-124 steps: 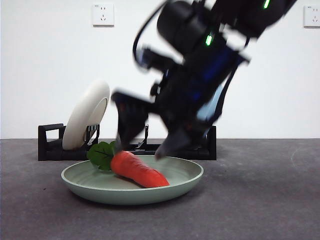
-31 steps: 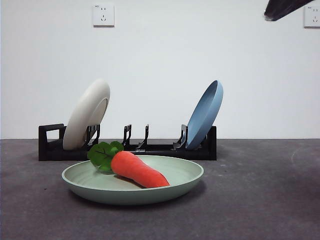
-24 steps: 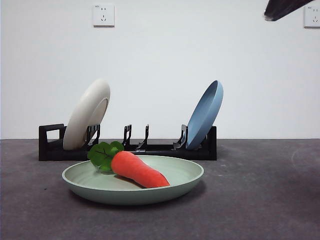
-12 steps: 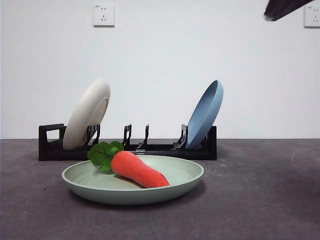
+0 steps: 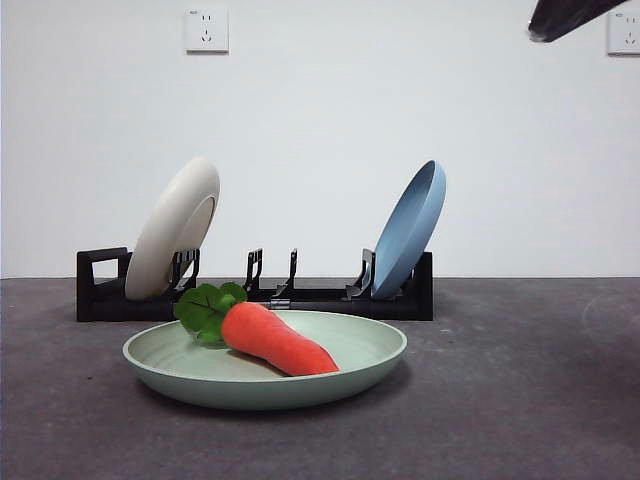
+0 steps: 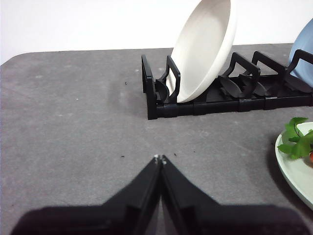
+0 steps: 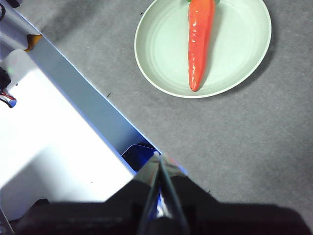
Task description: Take the green plate from the plate rack,put the plate on the table,take the carrot from the table,put the carrot in the plate
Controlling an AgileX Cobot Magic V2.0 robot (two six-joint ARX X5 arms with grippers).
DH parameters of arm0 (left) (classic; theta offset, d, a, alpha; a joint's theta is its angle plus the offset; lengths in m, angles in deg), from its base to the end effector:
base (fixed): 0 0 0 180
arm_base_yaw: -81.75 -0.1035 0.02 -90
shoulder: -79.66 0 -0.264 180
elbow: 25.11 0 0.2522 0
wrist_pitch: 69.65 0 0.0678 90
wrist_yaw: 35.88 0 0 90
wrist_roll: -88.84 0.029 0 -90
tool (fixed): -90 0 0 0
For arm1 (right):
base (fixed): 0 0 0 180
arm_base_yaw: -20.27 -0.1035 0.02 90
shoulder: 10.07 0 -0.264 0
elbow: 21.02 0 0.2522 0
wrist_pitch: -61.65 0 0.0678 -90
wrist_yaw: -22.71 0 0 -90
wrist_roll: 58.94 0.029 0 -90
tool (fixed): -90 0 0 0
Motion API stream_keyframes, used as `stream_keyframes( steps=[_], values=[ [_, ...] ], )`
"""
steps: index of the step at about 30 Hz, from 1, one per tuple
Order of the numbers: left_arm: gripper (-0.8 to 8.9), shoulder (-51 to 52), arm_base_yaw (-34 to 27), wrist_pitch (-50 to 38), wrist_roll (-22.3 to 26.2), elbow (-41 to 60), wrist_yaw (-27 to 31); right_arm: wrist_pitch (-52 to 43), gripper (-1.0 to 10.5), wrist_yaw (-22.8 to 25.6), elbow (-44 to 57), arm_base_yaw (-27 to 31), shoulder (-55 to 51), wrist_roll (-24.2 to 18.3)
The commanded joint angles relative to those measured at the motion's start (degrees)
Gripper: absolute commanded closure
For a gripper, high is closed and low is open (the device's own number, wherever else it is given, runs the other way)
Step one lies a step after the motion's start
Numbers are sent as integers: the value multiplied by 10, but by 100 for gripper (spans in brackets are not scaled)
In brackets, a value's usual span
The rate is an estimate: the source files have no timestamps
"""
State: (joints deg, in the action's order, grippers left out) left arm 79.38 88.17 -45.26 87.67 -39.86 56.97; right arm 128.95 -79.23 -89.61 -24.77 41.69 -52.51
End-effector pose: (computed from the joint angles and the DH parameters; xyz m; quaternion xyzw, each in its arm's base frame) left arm 0.0951 -0.0092 0.1511 -0.0032 0.0865 -0.0302 0.9958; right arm 0.1083 0.1169 0.3097 -0.0767 0.4322 0.4079 0.8006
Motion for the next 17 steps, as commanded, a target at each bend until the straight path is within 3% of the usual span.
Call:
stream_keyframes(
  steps=[1,4,6,8,12,17],
  values=[
    [817,2,-2,-3,-6,7,0,-4,946,1,3,-2,-1,-3],
    [817,2,-2,-3,-6,7,0,-3,946,7,3,0,-13,-6],
    [817,2,-2,-3,-6,7,0,-16,946,34,3,16,-30,-50],
    [817,2,-2,-3,-6,7,0,-37,946,45,3,39,-51,-66],
    [817,2,-2,-3,-6,8,0,-87,946,43,17,115,-108,-70],
    [817,2,-2,-3,-6,7,-1,-163,946,44,108,229,-197,-75]
  ],
)
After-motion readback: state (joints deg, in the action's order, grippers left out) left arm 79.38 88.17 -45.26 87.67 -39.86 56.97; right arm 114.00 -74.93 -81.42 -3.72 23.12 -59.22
